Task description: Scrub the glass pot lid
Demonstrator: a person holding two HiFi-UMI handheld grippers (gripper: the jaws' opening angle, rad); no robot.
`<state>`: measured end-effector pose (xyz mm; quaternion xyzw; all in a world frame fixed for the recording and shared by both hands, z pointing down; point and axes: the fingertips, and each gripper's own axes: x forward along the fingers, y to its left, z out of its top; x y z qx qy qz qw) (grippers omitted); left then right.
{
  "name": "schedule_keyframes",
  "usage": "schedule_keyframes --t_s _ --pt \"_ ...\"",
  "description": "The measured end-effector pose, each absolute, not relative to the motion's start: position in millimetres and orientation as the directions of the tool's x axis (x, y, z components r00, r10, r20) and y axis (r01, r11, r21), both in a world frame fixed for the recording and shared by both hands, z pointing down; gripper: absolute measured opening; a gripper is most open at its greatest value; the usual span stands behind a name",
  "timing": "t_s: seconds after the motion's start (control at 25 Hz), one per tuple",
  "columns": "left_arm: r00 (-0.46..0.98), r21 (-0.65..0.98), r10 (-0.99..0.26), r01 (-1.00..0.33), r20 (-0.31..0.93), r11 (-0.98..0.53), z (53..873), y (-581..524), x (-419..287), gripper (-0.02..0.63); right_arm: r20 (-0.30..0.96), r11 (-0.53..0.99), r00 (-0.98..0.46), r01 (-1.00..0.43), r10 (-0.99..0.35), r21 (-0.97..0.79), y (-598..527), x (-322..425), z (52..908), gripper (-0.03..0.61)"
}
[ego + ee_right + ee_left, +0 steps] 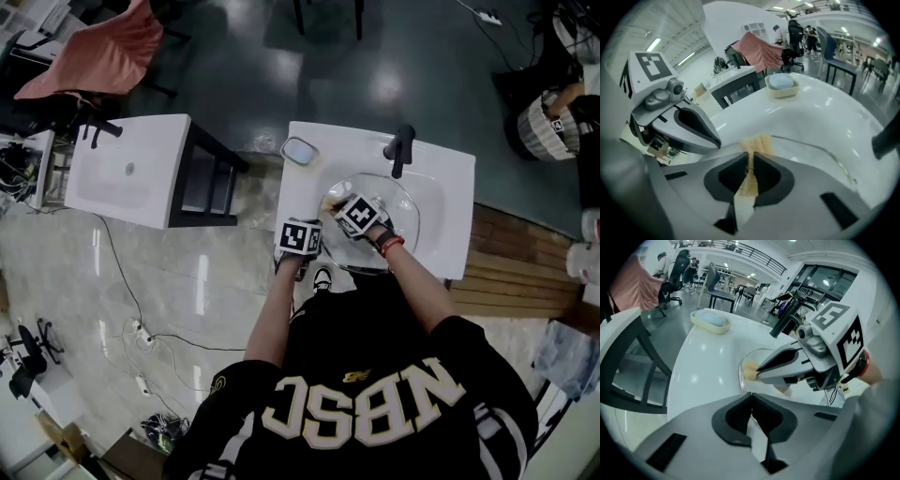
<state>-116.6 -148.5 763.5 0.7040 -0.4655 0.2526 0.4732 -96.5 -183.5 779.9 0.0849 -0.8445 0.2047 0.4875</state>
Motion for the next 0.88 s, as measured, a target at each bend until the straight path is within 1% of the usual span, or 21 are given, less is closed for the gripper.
schedule_keyframes --t_s 0.12,0.28,0.4,0.48,0.6,0.68,0.76,0.88 --pt "0.444 0.444 -0.423 -0.890 0.790 -0.105 764 -147 -118 0.015 0.870 0.918 -0.491 -0.328 0.034 -0.221 -198 -94 787 0.041" --pt "0.442 0.434 -0.421 -0.893 0.792 -0.120 764 -146 -118 0.015 0.887 0.913 -0.462 -0.352 0.022 -0.206 -209 -85 794 0.041" --pt "0.441 0.426 -0.410 -0.895 0.798 -0.133 765 -147 -116 0.015 0.876 0.900 -0.483 -0.382 -0.001 -0.210 -215 -83 793 0.041" --pt "0.439 0.423 -0.409 -0.896 0.800 -0.135 765 -147 -116 0.015 0.883 0.897 -0.468 -0.408 -0.045 -0.171 -223 -76 795 0.041" --pt "0.430 0.411 -0.403 -0.901 0.808 -0.138 766 -146 -115 0.015 0.916 0.895 -0.364 -0.447 -0.168 -0.013 -244 -50 802 0.041" --pt "0.425 0.402 -0.400 -0.904 0.812 -0.145 766 -147 -115 0.015 0.920 0.878 -0.324 -0.478 -0.222 0.043 -254 -34 803 0.041" --pt "0.420 0.395 -0.399 -0.907 0.815 -0.149 766 -148 -114 0.015 0.922 0.859 -0.294 -0.507 -0.252 0.073 -262 -18 802 0.041" --pt "0.413 0.384 -0.399 -0.911 0.819 -0.152 766 -147 -116 0.015 0.924 0.823 -0.276 -0.563 -0.265 0.068 -268 6 800 0.041"
